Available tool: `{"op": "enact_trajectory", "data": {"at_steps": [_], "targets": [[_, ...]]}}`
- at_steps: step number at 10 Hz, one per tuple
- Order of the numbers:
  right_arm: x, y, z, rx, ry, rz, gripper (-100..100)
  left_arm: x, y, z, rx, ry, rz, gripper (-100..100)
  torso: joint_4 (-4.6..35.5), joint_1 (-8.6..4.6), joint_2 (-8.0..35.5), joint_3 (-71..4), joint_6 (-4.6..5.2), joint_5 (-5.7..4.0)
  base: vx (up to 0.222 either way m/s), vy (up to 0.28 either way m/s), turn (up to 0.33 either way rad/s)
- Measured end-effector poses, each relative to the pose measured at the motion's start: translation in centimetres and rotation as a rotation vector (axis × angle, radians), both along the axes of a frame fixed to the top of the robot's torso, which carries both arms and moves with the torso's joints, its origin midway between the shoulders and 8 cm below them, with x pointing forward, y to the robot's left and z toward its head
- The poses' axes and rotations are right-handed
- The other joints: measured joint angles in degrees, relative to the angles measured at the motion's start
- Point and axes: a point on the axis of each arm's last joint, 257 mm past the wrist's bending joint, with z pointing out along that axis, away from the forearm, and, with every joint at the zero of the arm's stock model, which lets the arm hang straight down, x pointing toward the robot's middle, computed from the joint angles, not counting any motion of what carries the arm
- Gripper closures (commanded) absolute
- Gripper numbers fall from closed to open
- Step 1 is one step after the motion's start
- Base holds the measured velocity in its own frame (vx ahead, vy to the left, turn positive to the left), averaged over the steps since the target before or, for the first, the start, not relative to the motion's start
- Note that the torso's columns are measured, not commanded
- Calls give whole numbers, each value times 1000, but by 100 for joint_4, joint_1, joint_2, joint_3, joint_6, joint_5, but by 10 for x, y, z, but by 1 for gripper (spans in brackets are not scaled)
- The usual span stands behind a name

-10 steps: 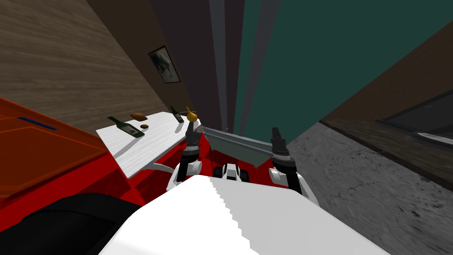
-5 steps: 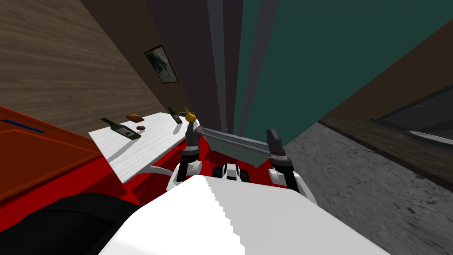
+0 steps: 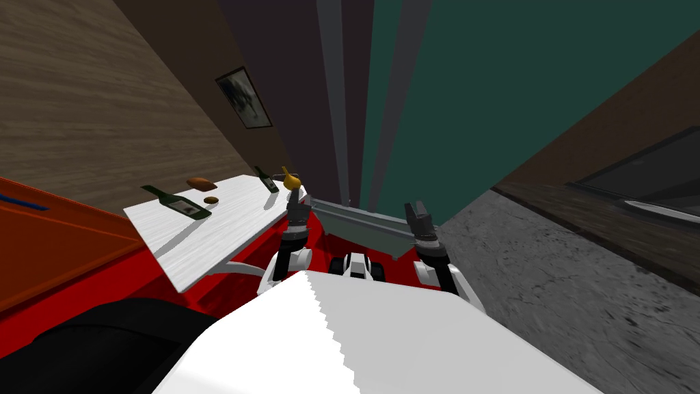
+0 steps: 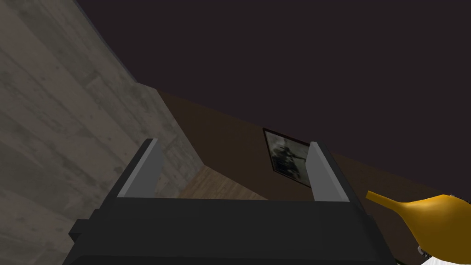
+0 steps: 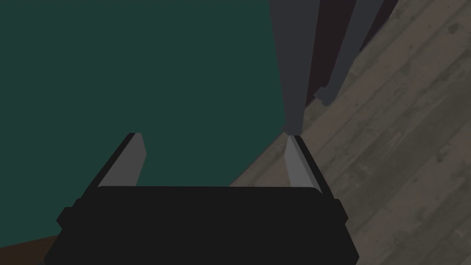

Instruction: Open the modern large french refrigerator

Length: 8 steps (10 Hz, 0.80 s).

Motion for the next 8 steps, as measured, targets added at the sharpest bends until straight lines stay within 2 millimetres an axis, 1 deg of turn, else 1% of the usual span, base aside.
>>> {"op": "enact_trajectory", "data": {"at_steps": [8], "targets": [[8, 12, -32, -193, -3, -96, -100, 0, 0, 0, 0, 0, 0, 0, 0, 0, -1, -1, 0, 0, 23, 11, -40]]}}
